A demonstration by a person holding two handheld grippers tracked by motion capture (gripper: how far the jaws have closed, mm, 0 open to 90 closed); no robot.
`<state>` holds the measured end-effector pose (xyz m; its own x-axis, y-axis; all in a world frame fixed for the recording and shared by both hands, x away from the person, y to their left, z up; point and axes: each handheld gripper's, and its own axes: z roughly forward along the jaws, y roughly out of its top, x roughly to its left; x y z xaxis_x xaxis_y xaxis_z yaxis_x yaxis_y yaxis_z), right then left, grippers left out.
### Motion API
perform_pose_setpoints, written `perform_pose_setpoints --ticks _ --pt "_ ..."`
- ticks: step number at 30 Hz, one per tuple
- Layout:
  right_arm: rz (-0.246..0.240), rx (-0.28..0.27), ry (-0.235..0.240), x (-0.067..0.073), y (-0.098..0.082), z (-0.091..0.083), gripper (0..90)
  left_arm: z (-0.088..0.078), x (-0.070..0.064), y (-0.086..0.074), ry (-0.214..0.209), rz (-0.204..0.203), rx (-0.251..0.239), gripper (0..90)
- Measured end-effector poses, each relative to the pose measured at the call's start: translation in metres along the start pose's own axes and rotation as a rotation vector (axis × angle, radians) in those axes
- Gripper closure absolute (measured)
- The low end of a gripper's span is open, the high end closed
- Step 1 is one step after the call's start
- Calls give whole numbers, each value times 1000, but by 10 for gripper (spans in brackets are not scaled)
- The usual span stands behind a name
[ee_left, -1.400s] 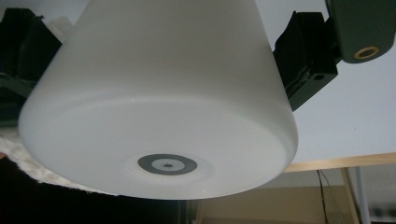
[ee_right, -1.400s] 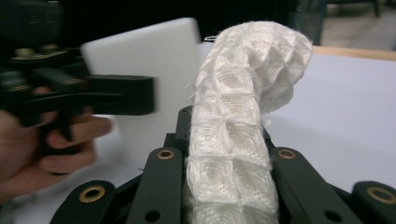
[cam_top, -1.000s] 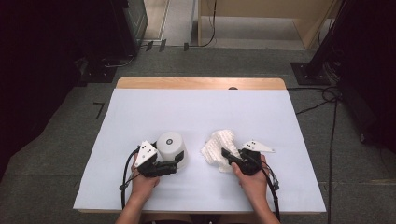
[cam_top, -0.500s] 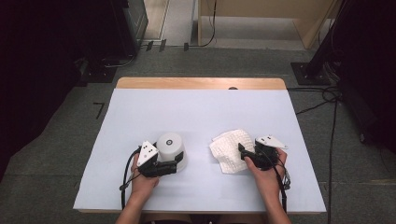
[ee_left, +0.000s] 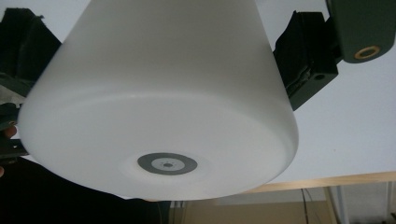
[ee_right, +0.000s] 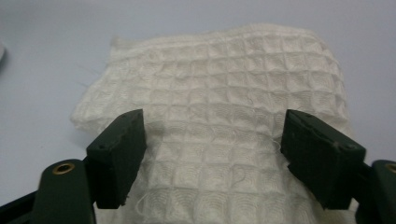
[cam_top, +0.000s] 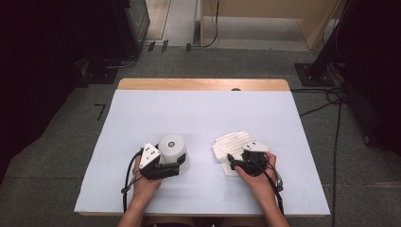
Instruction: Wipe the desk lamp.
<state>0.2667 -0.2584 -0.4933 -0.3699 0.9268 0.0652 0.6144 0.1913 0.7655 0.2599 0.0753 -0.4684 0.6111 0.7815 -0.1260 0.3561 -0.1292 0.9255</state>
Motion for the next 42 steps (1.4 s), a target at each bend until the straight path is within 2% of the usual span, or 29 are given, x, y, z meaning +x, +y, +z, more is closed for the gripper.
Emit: perform_pose_setpoints --ticks 2,5,7,10,13,16,17,19,21,24,26,29,31,33,35,37,39,40,42 --pt "23 15 -22 -3 0 1 147 0 1 0 0 -8 0 87" --pt "28 41 -47 -4 -1 2 77 0 2 0 5 -14 -1 87" --pt "35 65 -24 -4 -2 8 21 -1 3 1 3 -26 -3 87" --pt "2 74 -34 -2 -3 10 18 -2 5 1 -7 -52 -12 87" --pt "-11 75 -63 0 -3 10 73 -3 7 2 -7 -57 -14 87" --pt "-19 60 -58 -1 -4 7 213 -3 6 2 -13 -59 -13 87" --pt "-18 50 -56 -2 -4 5 300 -3 6 2 -15 -57 -13 87" --pt "-16 26 -68 -6 -5 2 535 -3 5 2 -20 -59 -18 87" --pt "-2 9 -81 -12 -7 0 706 -3 5 3 -25 -62 -20 87" --pt "62 -13 -56 -18 -8 -4 763 -3 5 3 -34 -69 -26 87" --pt "60 -53 -32 -11 -6 -10 768 -4 5 3 -43 -76 -38 87" --pt "-18 -107 -37 15 1 -16 768 -5 5 5 -61 -93 -54 87" --pt "-62 -114 -31 34 3 -14 767 -5 2 7 -71 -95 -63 88" --pt "-92 -89 -4 50 1 -7 767 -6 -3 9 -87 -87 -68 87" --pt "-109 -74 35 65 -3 1 767 -5 -8 10 -100 -69 -68 87" --pt "-133 -90 90 79 -5 2 767 -3 -13 10 -106 -51 -61 87" --pt "-136 -140 182 89 -2 -4 766 -1 -17 9 -99 -32 -49 87" --pt "-136 -167 206 93 0 -9 767 0 -18 8 -102 -26 -41 88" --pt "-131 -216 223 96 6 -18 767 2 -20 7 -105 -19 -30 88"
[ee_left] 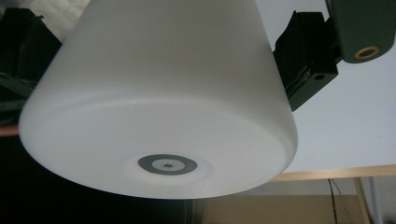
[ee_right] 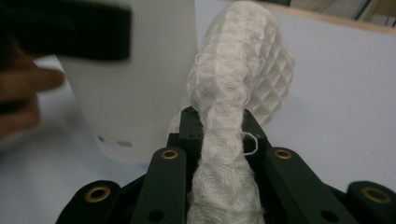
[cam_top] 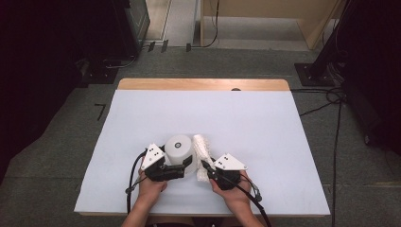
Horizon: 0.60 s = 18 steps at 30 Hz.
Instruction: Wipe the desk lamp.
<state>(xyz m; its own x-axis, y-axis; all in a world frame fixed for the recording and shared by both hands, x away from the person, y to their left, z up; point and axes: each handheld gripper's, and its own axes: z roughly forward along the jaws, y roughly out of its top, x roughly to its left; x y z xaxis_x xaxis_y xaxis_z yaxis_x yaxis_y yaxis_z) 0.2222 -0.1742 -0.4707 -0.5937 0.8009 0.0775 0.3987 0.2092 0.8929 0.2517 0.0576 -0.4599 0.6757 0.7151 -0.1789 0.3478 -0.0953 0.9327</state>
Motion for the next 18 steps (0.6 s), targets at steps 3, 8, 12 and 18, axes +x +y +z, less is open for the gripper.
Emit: perform_pose_setpoints --ticks 3,8,12,18 --pt "2 -82 37 0 11 -12 767 3 -4 -2 -6 22 12 88" --pt "-28 -148 46 -1 23 -24 767 4 -8 -2 -16 38 20 88" --pt "-50 -98 55 -4 15 -16 766 2 -4 0 -14 16 4 88" --pt "-60 1 48 -6 1 0 764 1 1 -2 -5 33 -11 88"
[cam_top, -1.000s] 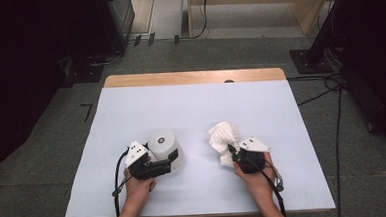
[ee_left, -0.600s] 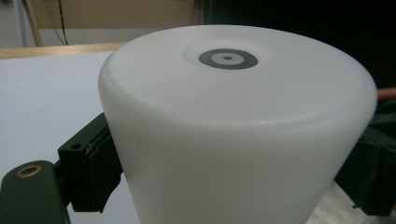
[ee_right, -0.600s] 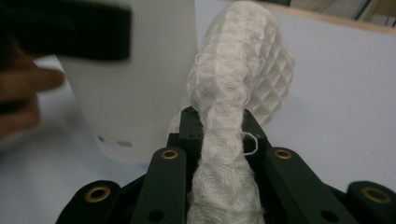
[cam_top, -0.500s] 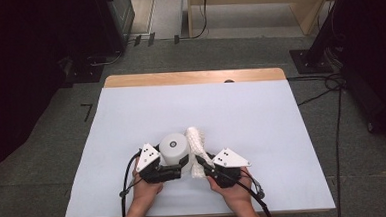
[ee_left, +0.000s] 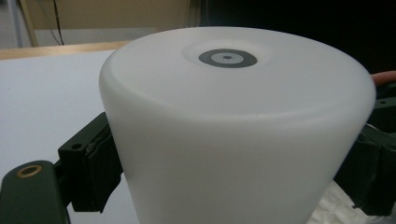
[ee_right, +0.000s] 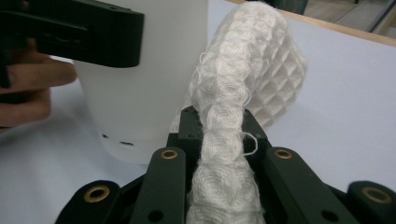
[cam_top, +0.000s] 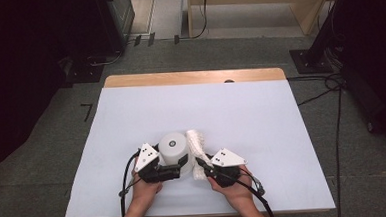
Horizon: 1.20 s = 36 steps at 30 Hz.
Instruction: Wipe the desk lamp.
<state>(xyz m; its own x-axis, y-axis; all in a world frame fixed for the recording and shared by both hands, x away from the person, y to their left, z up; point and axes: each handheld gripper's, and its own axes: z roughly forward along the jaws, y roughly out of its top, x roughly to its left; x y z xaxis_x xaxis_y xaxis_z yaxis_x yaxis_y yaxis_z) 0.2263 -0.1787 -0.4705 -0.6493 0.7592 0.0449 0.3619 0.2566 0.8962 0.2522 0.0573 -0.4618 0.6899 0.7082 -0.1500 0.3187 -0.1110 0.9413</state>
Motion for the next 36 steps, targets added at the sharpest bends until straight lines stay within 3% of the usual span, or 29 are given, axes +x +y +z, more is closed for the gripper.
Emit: perform_pose_setpoints --ticks 5,9,13,16,18,20,26,29,31,33,36 --pt "43 -30 -79 -17 3 -11 763 5 1 -7 8 91 -22 87" --pt "96 -50 -146 -37 2 -23 761 8 3 -12 52 141 -7 87" --pt "137 -57 -174 -50 -1 -29 760 10 5 -15 48 152 -1 85" --pt "140 -58 -176 -53 -2 -30 759 9 4 -15 65 136 0 81" --pt "145 -57 -177 -54 -3 -29 759 7 1 -14 119 87 -7 17" --pt "147 -54 -175 -53 -3 -29 758 5 -1 -14 141 49 -8 0" --pt "142 -38 -166 -50 -5 -24 757 12 -17 -15 233 15 -17 0" --pt "133 -21 -159 -46 -8 -19 756 18 -21 -16 268 21 20 1" --pt "123 -13 -156 -43 -8 -17 757 18 -23 -18 293 37 17 68" --pt "114 -9 -154 -40 -8 -16 757 16 -22 -18 290 40 18 84" --pt "89 -8 -164 -36 -7 -15 757 12 -15 -15 246 18 21 86"
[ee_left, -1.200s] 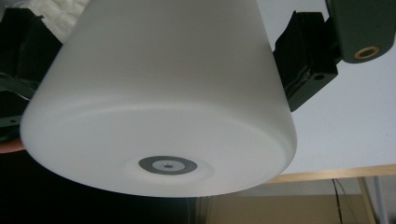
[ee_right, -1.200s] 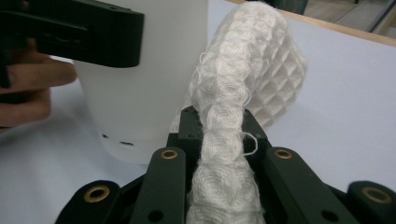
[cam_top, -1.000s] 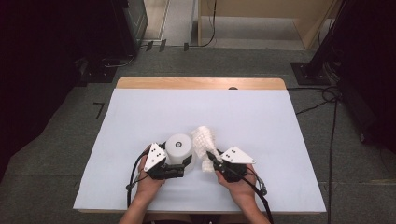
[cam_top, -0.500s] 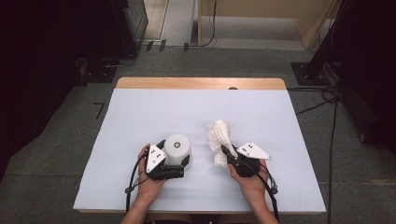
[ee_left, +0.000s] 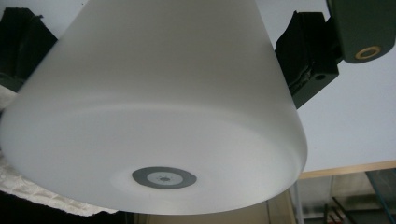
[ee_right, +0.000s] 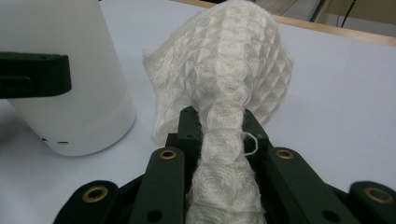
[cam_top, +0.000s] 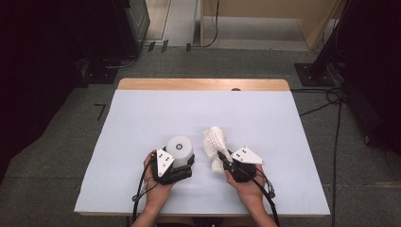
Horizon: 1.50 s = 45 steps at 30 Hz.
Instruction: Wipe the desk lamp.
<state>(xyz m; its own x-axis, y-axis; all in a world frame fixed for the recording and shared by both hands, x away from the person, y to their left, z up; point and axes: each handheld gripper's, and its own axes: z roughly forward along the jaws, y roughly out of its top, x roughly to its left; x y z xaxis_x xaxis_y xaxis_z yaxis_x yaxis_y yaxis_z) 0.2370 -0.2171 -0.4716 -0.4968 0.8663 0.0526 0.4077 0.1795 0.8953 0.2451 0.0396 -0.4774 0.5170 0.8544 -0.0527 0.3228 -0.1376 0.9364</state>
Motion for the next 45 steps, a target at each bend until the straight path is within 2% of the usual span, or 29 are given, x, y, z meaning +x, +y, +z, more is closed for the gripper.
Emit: perform_pose_setpoints --ticks 2,4,6,8,11,13,15,18,22,24,26,30,34,37,40,43,45 --pt "-19 9 -22 3 1 0 757 -3 7 3 -66 -44 -18 86" --pt "-39 31 -63 7 0 3 758 -7 13 7 -140 -86 -45 86" --pt "-55 53 -73 12 -2 6 758 -10 15 12 -182 -97 -65 86" --pt "-64 57 -51 19 -3 8 758 -11 13 14 -197 -86 -66 86" --pt "-77 35 30 31 -1 7 758 -9 11 13 -232 -76 -54 87" --pt "-81 9 86 37 2 4 758 -7 8 11 -234 -65 -37 86" --pt "-83 -19 106 41 6 0 759 -5 7 10 -237 -58 -19 87" --pt "-70 -78 141 39 13 -8 759 -3 7 9 -254 -58 -5 87" --pt "-88 -133 141 37 20 -16 760 -1 2 8 -264 -34 13 87" --pt "-99 -142 134 37 21 -18 760 -1 1 7 -268 -28 16 87" --pt "-111 -139 134 37 20 -18 759 -1 2 8 -265 -28 15 87" --pt "-119 -80 152 37 14 -9 759 -5 10 12 -269 -70 7 87" --pt "-128 -17 168 39 7 1 758 -10 17 17 -263 -76 -16 87" --pt "-133 -2 169 40 5 4 758 -10 18 17 -264 -77 -15 87" --pt "-129 -11 157 41 6 3 758 -7 14 15 -267 -53 4 87" --pt "-130 -42 146 40 9 -2 758 -4 8 12 -249 20 11 87" --pt "-123 -60 144 37 11 -5 759 -3 7 11 -235 44 4 86"
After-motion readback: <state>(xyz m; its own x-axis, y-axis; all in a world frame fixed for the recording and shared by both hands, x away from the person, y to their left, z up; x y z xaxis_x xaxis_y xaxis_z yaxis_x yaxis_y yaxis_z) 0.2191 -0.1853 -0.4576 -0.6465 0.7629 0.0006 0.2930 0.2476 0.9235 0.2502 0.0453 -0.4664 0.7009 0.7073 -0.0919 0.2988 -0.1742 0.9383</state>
